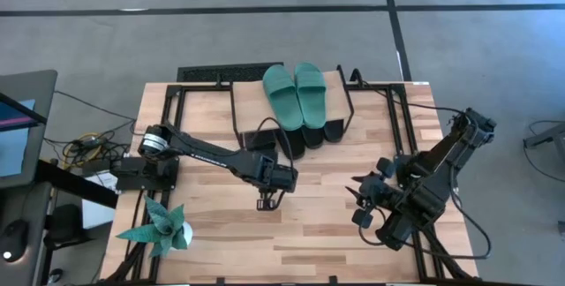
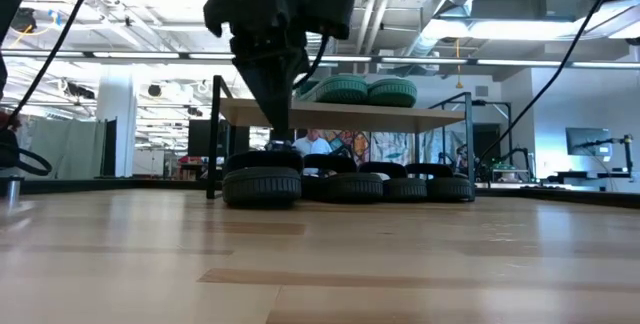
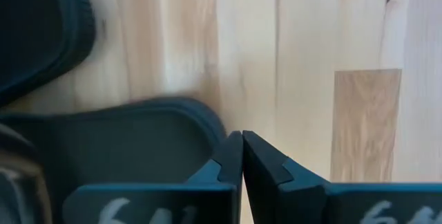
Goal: Pick and place slides into the shelf
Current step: Put the black slide under the shelf
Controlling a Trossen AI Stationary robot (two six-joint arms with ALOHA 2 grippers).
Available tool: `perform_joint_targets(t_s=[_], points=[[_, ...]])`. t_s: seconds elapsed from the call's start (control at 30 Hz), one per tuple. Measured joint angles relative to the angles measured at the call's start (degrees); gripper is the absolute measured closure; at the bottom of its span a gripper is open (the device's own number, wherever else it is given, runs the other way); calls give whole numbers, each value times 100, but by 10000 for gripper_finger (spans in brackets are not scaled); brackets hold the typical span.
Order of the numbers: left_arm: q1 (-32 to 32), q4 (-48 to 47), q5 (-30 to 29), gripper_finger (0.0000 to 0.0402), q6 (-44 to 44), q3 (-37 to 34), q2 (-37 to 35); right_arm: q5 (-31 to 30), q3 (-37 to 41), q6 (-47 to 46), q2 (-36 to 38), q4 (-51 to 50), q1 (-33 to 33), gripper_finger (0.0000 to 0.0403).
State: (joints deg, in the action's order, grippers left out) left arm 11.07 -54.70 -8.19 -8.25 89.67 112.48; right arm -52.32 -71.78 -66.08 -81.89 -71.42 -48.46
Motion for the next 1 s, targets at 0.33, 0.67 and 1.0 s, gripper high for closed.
perform_joint_targets(t_s=[0.33,0.67,1.0], points=[[79,26,107,401,-2,-56,204,-22,106,11,2,208,-32,274],[102,180,210,401,-246,-522,204,-21,106,11,2,212,-32,274],[41,533,-21,401,-275,-740,204,-23,106,14,2,291,-29,274]])
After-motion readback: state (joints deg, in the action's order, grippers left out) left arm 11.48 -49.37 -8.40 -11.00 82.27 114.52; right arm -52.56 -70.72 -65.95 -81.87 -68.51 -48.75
